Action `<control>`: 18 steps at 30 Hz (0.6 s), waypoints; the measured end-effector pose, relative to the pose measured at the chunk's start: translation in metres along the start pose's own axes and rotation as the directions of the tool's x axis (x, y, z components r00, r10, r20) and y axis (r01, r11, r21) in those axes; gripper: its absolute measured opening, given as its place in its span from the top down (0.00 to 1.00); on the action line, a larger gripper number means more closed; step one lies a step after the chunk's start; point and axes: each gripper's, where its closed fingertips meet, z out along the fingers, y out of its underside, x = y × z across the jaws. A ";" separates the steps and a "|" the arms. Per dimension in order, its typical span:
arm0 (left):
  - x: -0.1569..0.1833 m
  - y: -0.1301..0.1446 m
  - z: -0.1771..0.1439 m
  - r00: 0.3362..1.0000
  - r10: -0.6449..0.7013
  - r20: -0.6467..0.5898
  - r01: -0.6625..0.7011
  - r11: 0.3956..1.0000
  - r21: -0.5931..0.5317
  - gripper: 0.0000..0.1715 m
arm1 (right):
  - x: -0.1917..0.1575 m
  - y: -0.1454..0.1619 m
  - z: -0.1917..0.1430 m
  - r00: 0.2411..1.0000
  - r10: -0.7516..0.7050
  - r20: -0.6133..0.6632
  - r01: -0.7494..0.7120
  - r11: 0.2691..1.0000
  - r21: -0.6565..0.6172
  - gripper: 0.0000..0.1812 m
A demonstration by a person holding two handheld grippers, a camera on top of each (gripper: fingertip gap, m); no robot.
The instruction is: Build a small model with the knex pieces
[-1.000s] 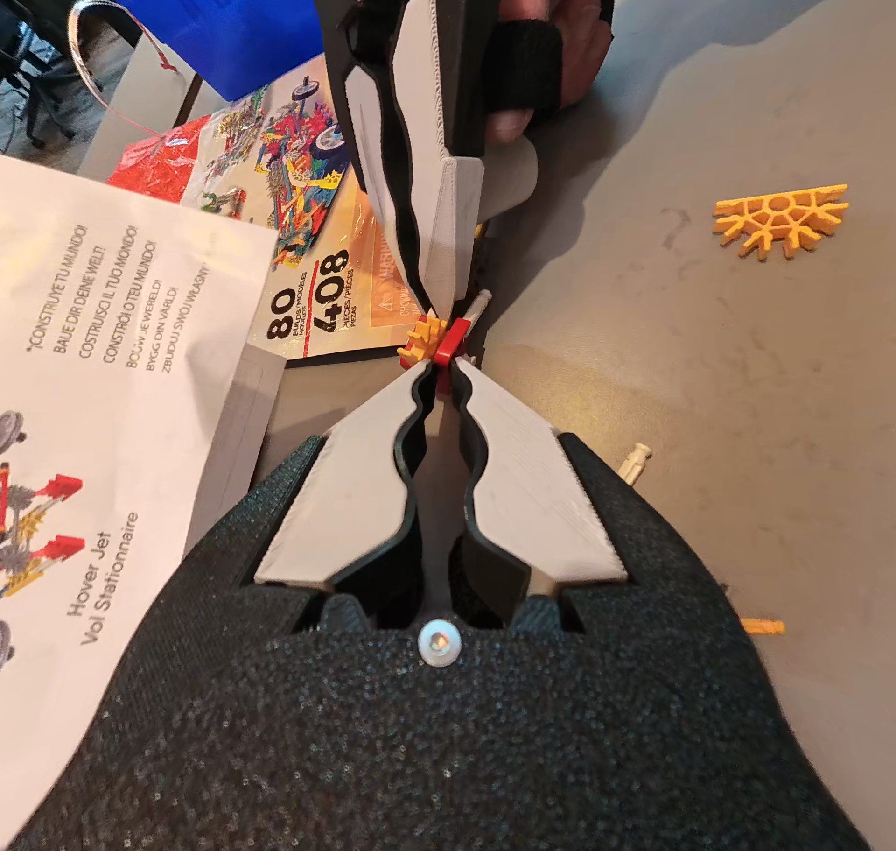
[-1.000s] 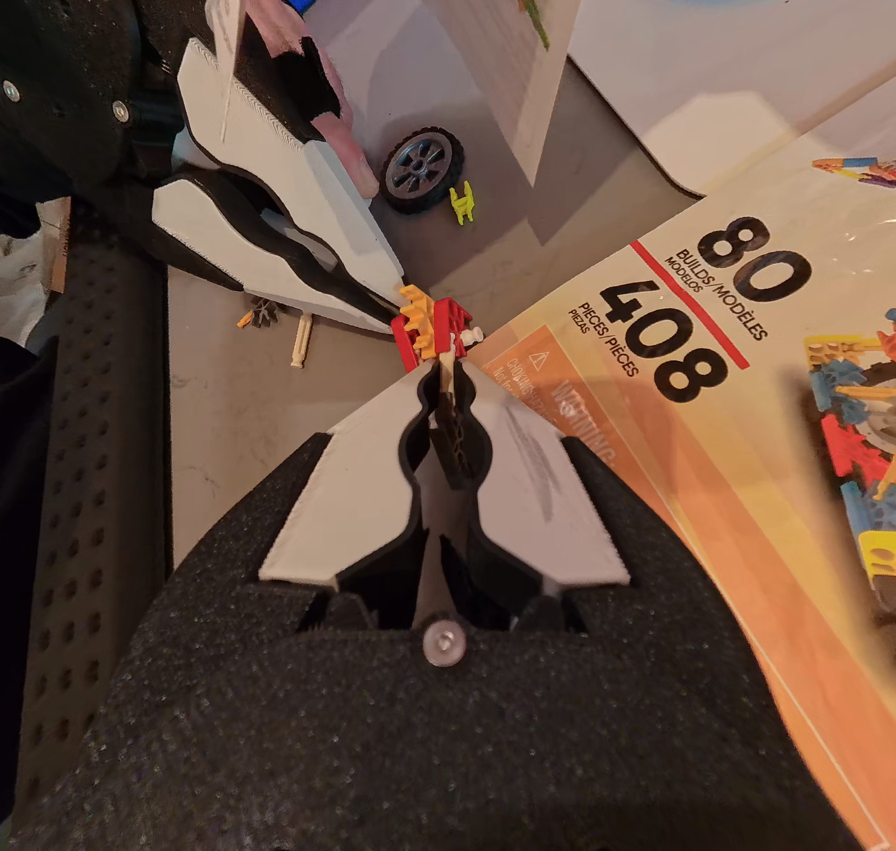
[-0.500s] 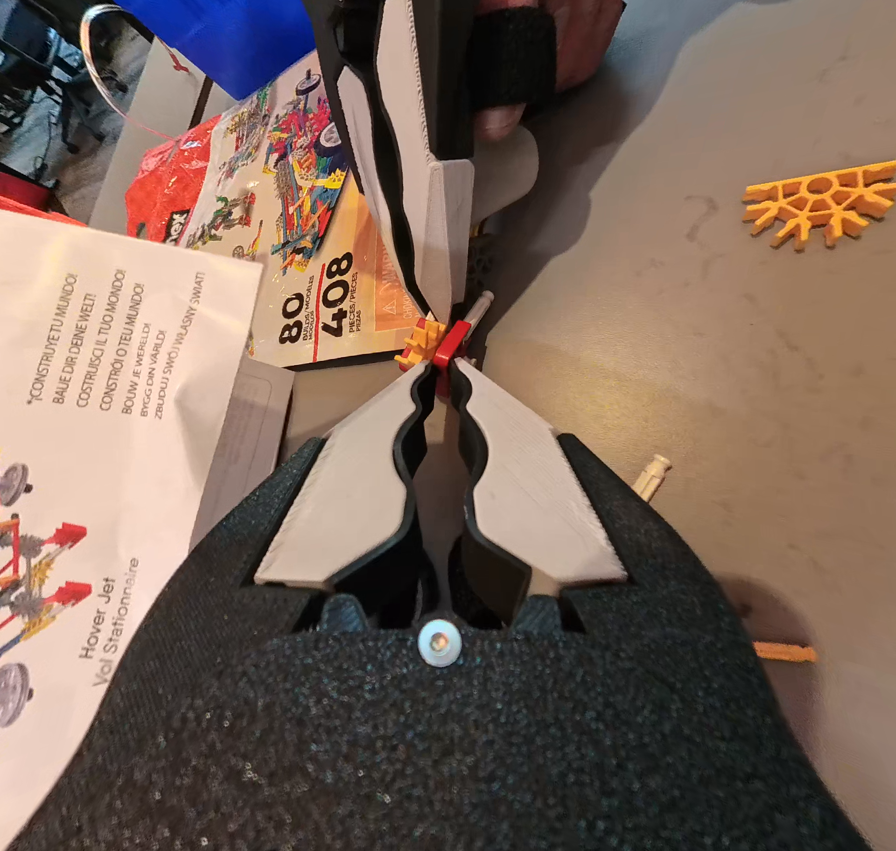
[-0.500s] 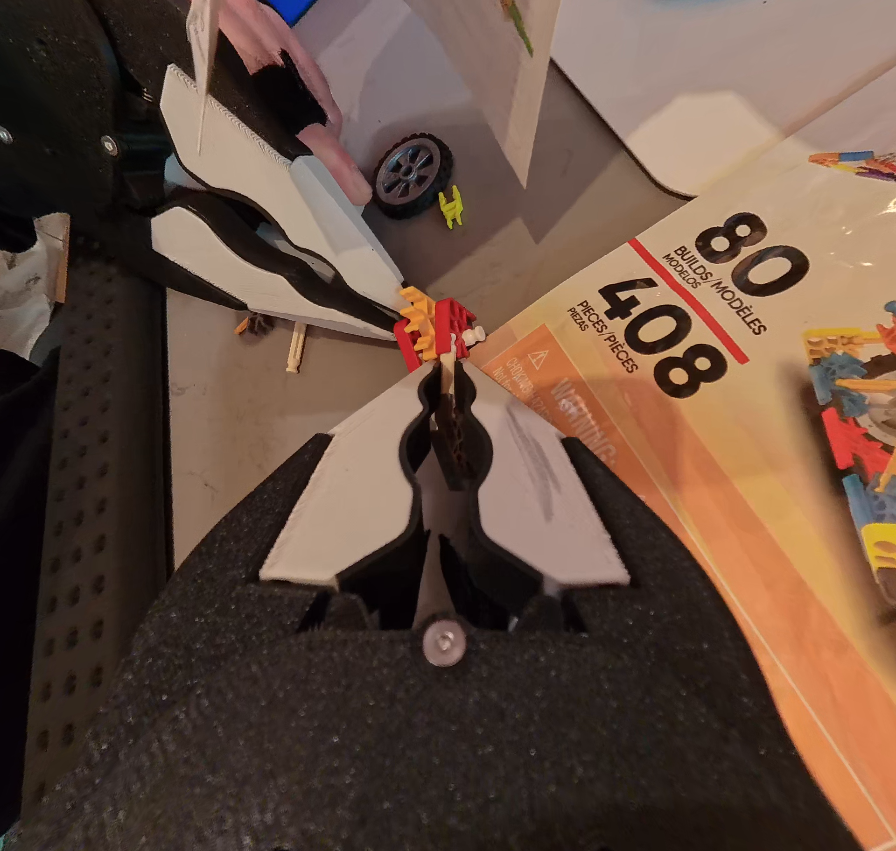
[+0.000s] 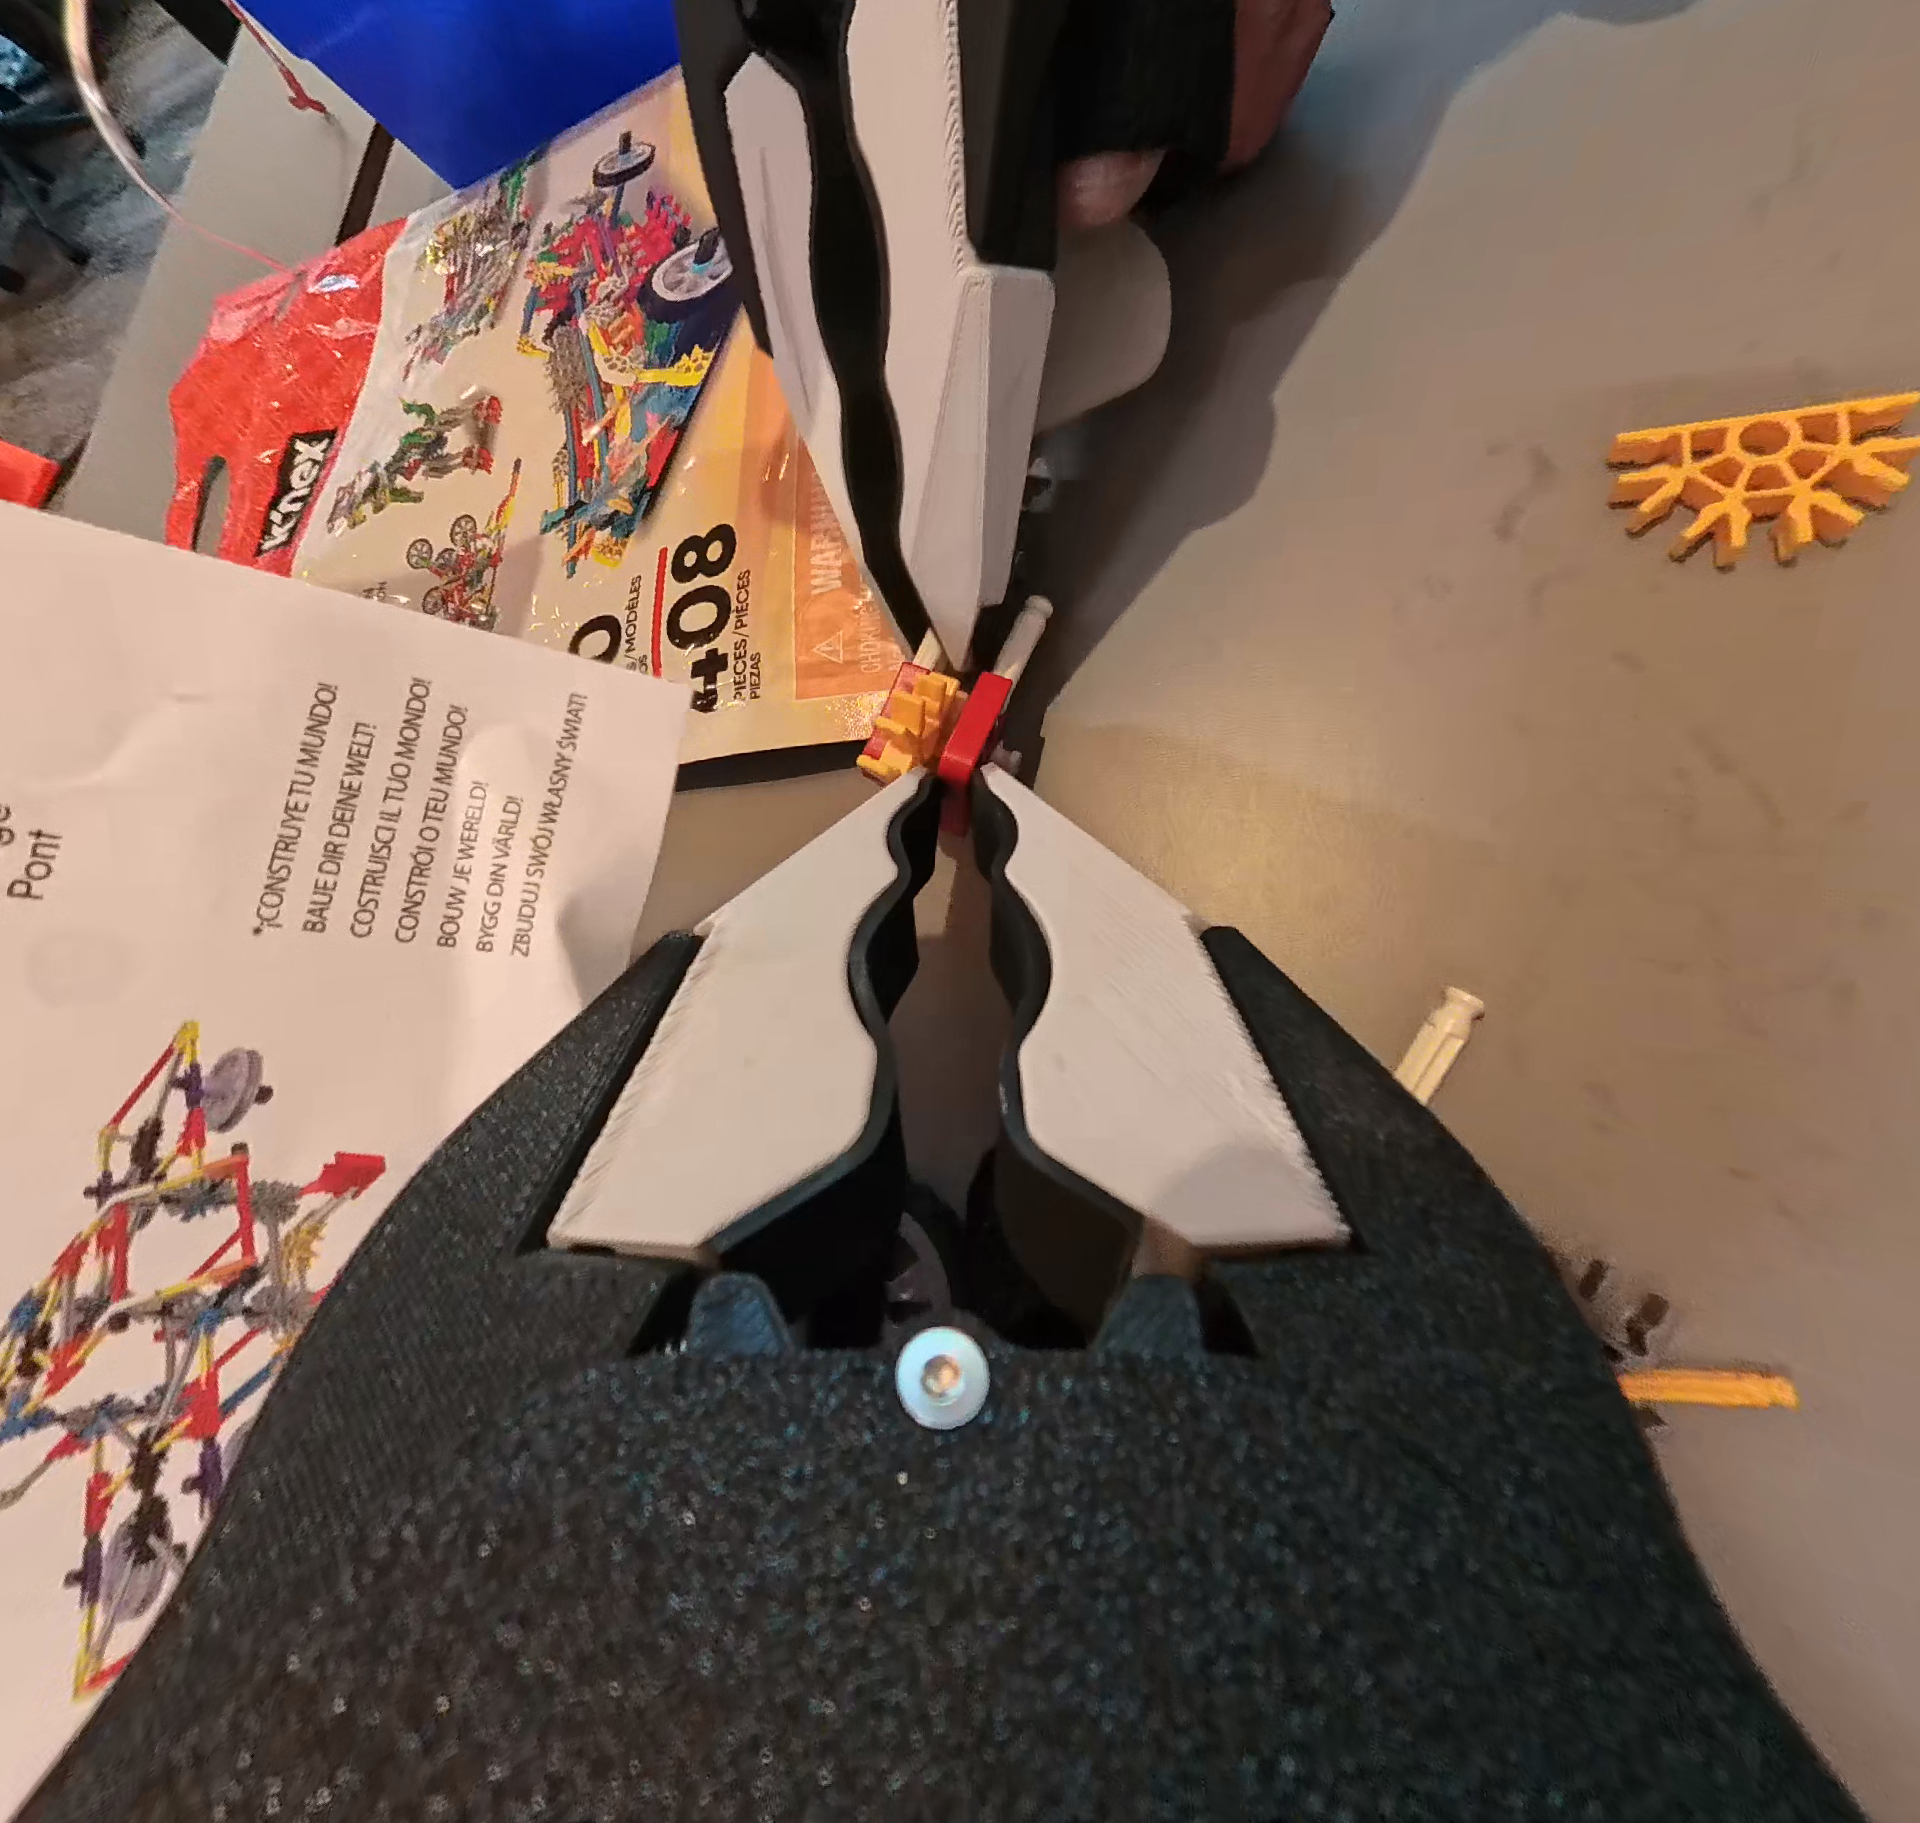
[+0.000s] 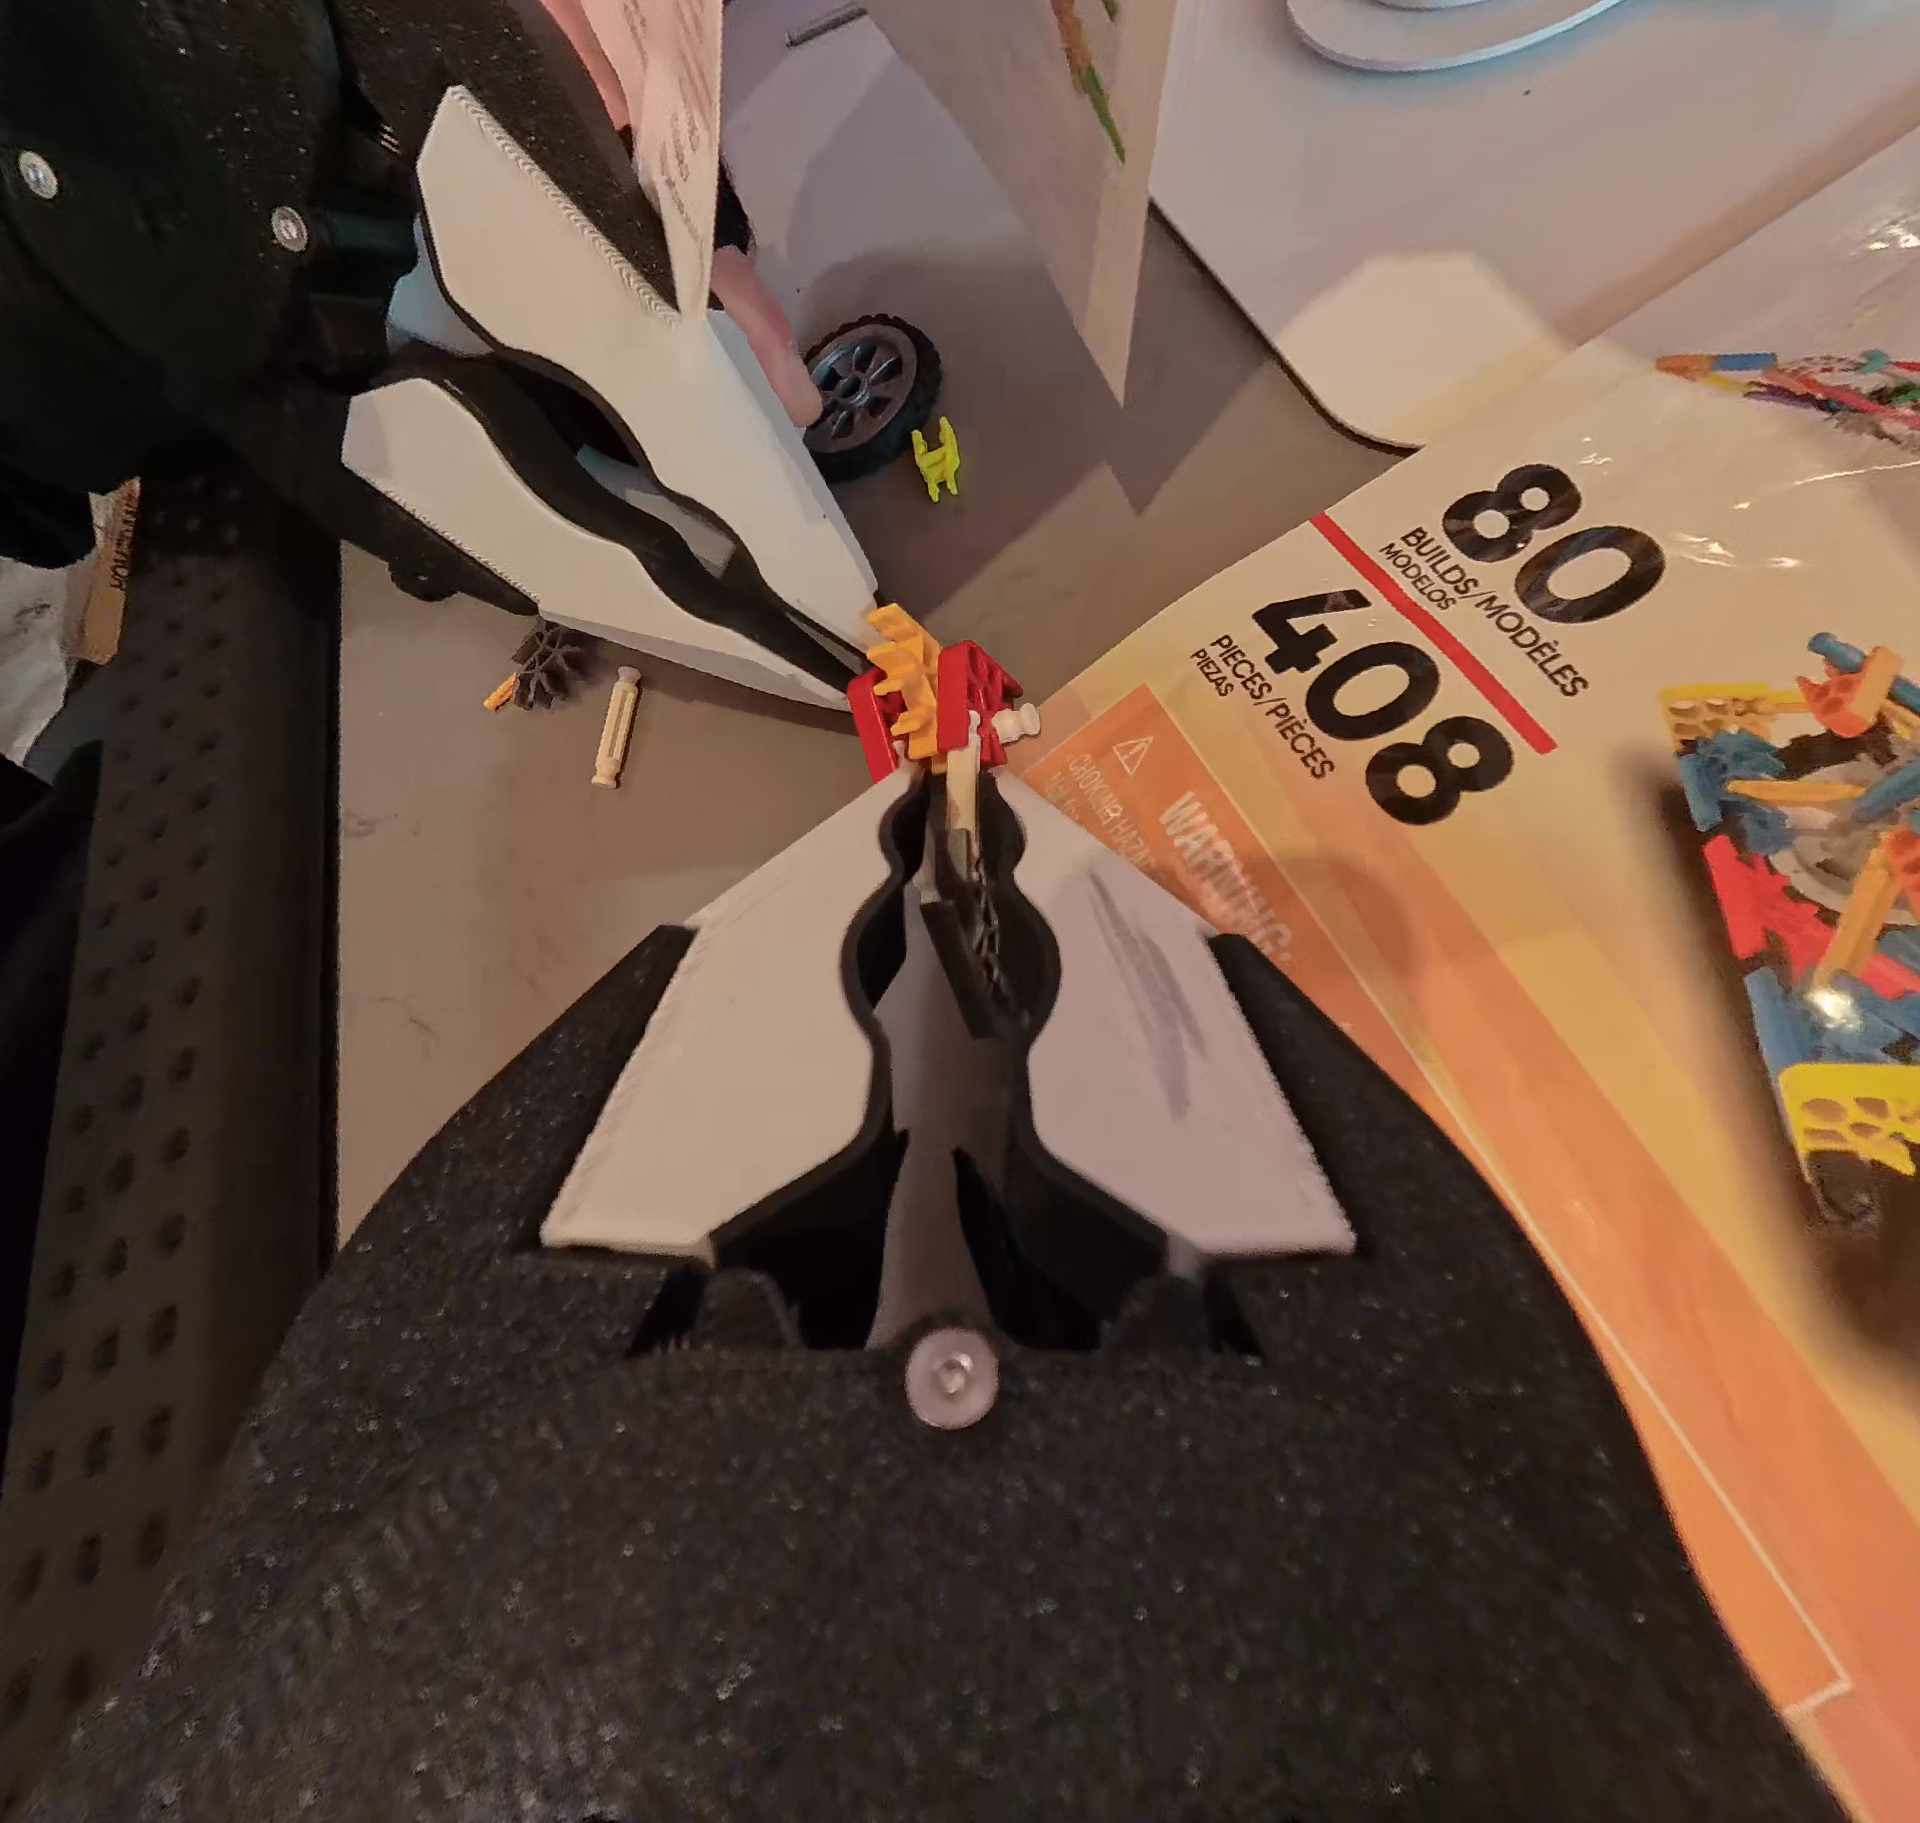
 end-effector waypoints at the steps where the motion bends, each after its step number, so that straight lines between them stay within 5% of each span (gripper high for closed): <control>1: 0.000 0.000 0.000 1.000 -0.006 -0.004 0.006 1.000 0.001 0.97 | 0.000 0.001 -0.001 1.000 -0.001 0.003 0.001 1.000 0.001 0.95; 7: -0.001 -0.002 0.003 0.998 -0.047 -0.029 0.047 0.999 -0.002 0.97 | -0.002 0.007 -0.007 0.992 -0.120 -0.031 0.118 0.992 -0.043 0.86; 12: -0.002 -0.003 0.005 0.995 -0.086 -0.051 0.086 0.996 -0.001 0.97 | 0.005 0.010 -0.001 0.949 -0.281 -0.139 0.266 0.957 -0.118 0.90; 18: -0.004 -0.002 0.006 0.995 -0.084 -0.044 0.084 0.996 -0.010 0.97 | 0.005 0.008 0.001 0.950 -0.277 -0.143 0.263 0.959 -0.108 0.93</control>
